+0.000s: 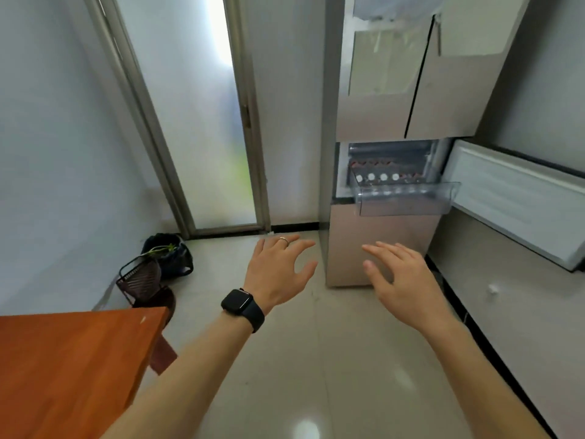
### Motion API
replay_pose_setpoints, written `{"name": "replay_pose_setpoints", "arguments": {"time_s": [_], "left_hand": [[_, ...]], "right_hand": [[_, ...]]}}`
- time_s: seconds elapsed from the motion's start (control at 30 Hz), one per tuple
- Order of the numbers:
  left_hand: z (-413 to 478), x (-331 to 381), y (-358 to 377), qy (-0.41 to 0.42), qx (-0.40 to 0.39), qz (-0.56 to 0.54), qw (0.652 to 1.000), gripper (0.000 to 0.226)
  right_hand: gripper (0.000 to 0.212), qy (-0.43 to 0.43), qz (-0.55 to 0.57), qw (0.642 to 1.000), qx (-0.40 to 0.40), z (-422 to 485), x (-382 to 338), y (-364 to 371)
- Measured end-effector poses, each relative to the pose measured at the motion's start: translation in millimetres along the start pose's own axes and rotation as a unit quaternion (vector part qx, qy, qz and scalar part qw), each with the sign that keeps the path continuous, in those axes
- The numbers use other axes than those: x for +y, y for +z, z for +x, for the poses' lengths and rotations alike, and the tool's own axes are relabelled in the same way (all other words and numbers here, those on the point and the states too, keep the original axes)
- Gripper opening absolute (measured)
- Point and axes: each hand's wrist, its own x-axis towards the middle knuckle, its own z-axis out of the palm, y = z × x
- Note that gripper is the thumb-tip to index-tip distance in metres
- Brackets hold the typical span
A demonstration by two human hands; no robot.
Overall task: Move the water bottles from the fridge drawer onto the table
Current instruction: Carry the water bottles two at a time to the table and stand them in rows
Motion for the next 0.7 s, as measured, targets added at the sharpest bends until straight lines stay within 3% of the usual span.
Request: {"name": "replay_pose_setpoints", "arguments": {"time_s": [0.27,0.7], "left_hand": [[167,36,71,0.062,0.006,-0.022,0.998,0.047],[414,66,167,0.111,-0.077,-0.004,0.991,0.049]], "right_hand": [[0.042,0.050,-0.029,0.998,0.039,115,106,-17],[0.044,0.148,-0.083,0.985,-0.012,300,261,-26]]}}
